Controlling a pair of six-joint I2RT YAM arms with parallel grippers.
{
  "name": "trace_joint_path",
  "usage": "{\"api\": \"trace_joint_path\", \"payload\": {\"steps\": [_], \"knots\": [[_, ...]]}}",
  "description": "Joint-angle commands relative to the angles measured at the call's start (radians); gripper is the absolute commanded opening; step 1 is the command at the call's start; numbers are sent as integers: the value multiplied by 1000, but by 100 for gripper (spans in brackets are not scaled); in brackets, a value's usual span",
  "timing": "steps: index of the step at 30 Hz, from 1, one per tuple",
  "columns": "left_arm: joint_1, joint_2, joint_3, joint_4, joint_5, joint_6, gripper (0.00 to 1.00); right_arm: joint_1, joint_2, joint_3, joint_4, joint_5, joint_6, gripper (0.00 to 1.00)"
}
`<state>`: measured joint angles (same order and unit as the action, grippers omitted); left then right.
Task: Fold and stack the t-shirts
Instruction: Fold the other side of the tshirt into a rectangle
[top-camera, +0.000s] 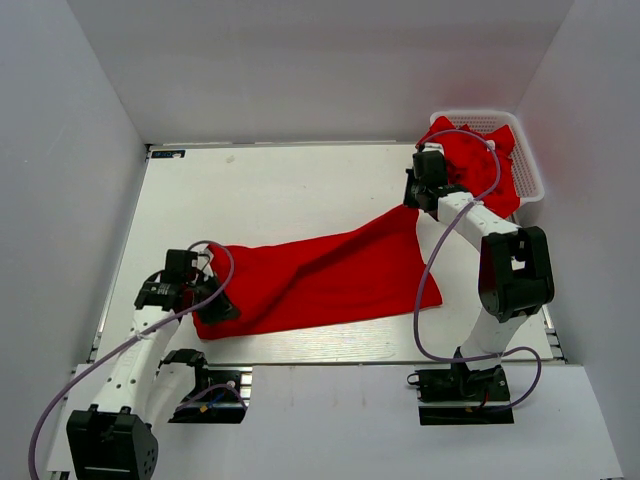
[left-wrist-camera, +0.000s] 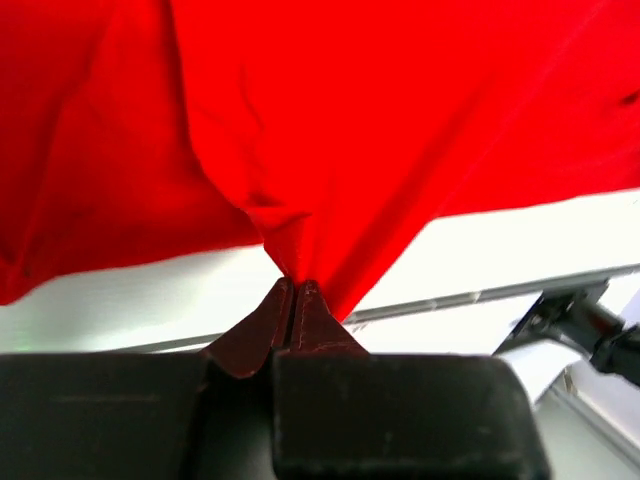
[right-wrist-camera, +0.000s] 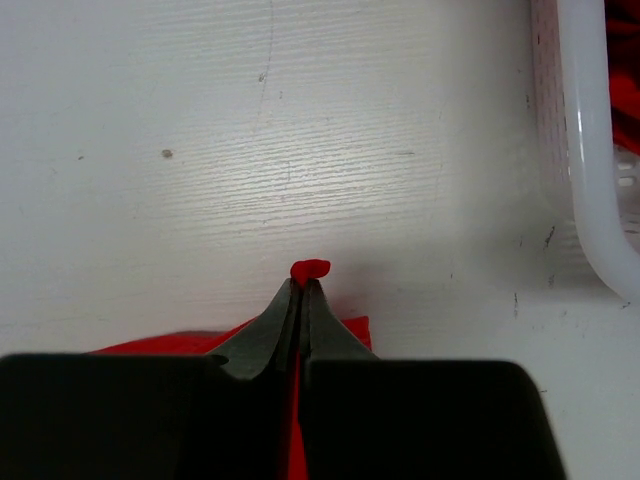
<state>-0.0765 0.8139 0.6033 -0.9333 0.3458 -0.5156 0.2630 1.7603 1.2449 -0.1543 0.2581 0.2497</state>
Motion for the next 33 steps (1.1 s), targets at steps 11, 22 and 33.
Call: {"api": "trace_joint_path", "payload": {"steps": [11,22,33], "knots": [[-3,28,61,63,-3,26,100,-4,-30,-30,-5,13,-10,0],[-3,246,174,335,-82,14,100,-4,-62,-102,-4,47,16,0],[-3,416,207,456,-195,-23,100,-7,-130,-196,-21,67,65,0]]}}
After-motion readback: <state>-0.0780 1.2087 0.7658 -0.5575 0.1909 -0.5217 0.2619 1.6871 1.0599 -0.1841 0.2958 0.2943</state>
